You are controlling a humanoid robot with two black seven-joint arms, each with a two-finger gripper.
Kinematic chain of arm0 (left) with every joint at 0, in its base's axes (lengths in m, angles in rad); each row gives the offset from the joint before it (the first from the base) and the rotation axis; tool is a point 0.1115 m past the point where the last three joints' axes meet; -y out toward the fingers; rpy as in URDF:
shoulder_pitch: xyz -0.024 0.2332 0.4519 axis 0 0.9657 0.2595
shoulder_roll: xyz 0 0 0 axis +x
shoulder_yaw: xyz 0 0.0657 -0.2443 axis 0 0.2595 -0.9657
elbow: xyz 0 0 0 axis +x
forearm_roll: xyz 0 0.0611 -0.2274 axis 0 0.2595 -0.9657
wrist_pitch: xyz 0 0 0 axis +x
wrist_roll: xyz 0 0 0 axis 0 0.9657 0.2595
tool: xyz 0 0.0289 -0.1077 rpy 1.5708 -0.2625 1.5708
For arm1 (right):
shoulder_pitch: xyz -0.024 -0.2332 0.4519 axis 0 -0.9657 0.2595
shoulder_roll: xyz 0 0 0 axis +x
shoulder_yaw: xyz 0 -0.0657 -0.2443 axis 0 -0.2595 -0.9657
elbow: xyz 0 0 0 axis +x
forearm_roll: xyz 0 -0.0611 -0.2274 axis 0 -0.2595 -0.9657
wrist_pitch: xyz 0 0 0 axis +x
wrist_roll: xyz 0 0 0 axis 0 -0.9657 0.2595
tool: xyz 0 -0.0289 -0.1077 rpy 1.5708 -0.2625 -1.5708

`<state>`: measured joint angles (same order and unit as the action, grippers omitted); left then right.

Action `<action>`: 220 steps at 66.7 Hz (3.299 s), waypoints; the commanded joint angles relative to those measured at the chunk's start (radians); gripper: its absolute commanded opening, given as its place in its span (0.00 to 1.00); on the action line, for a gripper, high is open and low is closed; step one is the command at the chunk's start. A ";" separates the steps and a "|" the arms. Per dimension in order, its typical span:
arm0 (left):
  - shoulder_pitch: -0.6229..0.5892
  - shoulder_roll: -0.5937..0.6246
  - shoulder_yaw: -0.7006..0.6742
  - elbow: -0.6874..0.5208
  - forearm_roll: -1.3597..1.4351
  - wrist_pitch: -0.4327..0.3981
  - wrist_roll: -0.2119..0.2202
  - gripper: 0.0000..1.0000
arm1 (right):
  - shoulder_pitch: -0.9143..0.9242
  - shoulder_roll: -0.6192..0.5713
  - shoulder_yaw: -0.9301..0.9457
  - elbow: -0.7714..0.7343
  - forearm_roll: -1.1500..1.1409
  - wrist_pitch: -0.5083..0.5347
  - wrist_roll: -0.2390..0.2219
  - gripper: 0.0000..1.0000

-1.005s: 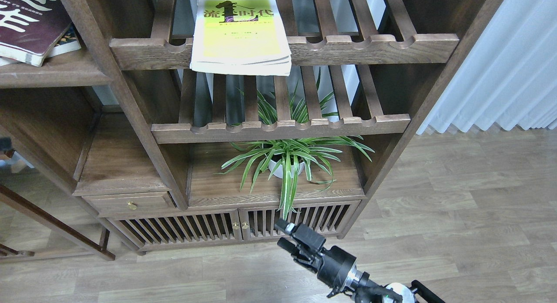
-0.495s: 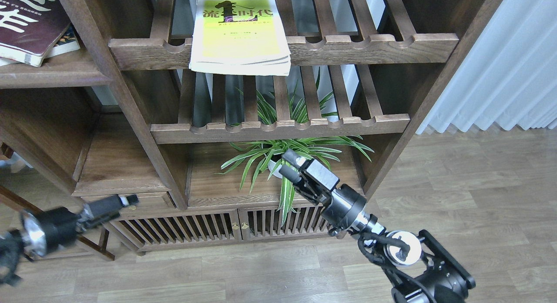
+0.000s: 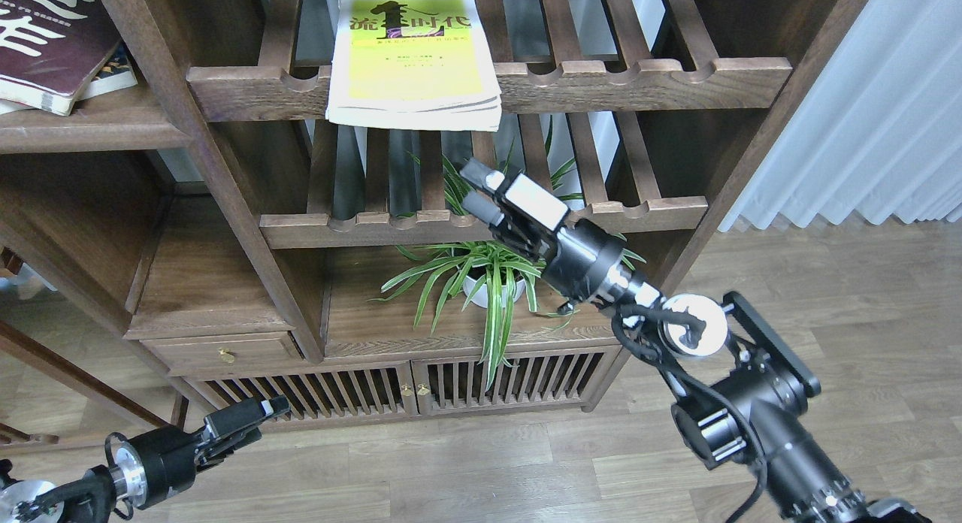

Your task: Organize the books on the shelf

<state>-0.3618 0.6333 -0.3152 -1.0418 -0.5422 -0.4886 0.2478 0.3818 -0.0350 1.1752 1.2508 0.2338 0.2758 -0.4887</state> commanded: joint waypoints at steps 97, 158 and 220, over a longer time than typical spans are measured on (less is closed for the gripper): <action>0.038 -0.011 -0.001 0.042 0.007 0.000 -0.001 0.99 | 0.328 -0.017 0.004 -0.093 -0.103 -0.357 0.047 0.82; 0.043 -0.014 -0.004 0.055 0.007 0.000 -0.002 0.99 | 0.342 -0.025 0.092 -0.087 -0.059 -0.198 0.016 0.03; 0.043 -0.024 -0.007 0.062 0.008 0.000 0.001 0.99 | 0.134 -0.201 0.093 -0.090 -0.163 -0.171 0.000 0.99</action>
<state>-0.3196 0.6148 -0.3231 -0.9805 -0.5353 -0.4891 0.2484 0.5853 -0.1932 1.2693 1.1610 0.0905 0.1040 -0.4884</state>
